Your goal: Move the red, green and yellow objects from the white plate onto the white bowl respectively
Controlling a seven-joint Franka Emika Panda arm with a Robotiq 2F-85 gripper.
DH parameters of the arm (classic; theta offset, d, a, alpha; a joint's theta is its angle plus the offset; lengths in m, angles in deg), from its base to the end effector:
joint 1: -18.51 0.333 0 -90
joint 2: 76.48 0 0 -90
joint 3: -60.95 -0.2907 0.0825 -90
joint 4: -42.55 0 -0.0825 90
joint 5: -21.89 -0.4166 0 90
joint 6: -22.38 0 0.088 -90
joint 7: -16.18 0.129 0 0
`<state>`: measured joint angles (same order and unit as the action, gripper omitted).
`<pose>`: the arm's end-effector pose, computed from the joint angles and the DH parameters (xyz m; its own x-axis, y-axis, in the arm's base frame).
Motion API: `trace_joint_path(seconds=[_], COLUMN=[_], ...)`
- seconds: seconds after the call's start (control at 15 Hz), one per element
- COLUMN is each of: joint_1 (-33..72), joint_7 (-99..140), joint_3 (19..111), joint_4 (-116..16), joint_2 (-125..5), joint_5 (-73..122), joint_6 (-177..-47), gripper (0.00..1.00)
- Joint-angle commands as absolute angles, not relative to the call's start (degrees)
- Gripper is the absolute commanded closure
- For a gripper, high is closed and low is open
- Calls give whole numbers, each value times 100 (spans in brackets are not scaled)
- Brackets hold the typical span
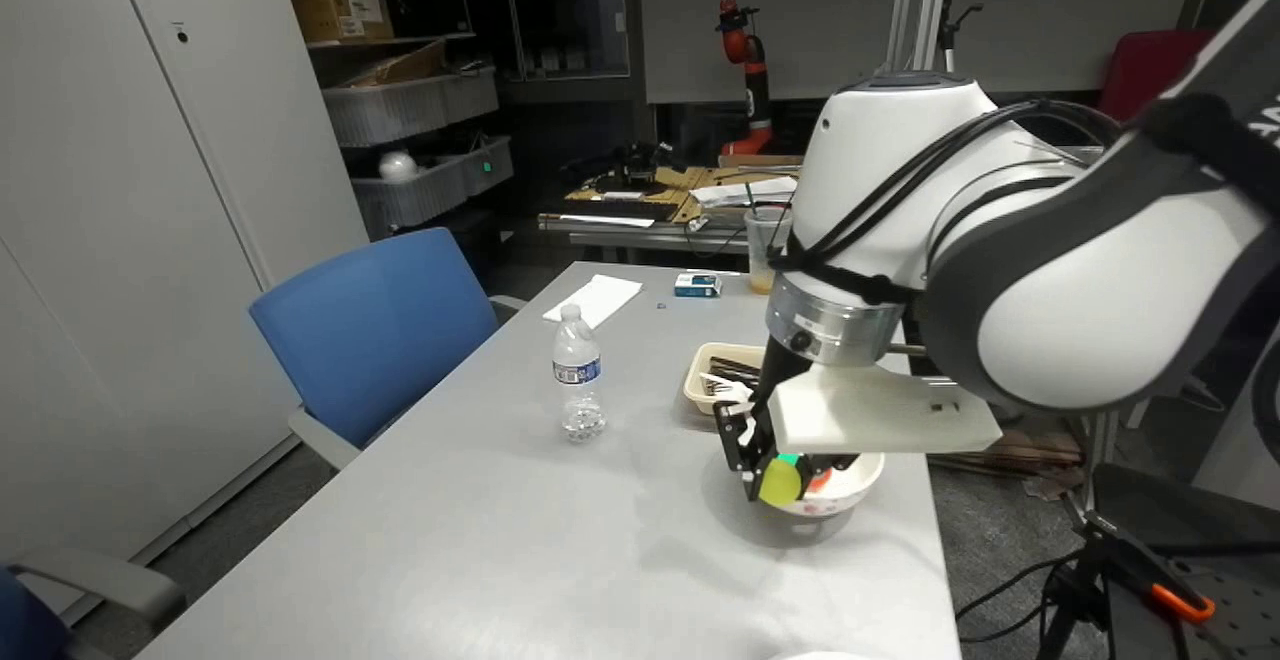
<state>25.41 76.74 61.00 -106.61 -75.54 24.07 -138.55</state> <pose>0.4735 0.0585 0.1921 0.6092 -0.7855 0.1087 -0.7703 -0.6188 -0.1540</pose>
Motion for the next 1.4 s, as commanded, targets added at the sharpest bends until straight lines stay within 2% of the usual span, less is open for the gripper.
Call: trace_joint_path(seconds=[0.0,0.33,0.8,0.87,0.93,1.2,1.33], joint_1=[2094,1835,2044,2084,2121,2251,2301], joint_7=[7738,8403,9215,9266,9305,9401,9419], joint_3=[6309,6723,7065,7101,7136,7264,7310], joint_4=[-10444,-10492,-10822,-10839,-10868,-10915,-10941], joint_2=[-7378,-7140,-6886,-6853,-6836,-6773,-6760], joint_5=[2819,3700,4096,4089,4080,4074,4048], joint_6=[-13890,-14078,-14525,-14561,-14590,-14730,-14808], gripper=[84,84,84,34,33,4,0])
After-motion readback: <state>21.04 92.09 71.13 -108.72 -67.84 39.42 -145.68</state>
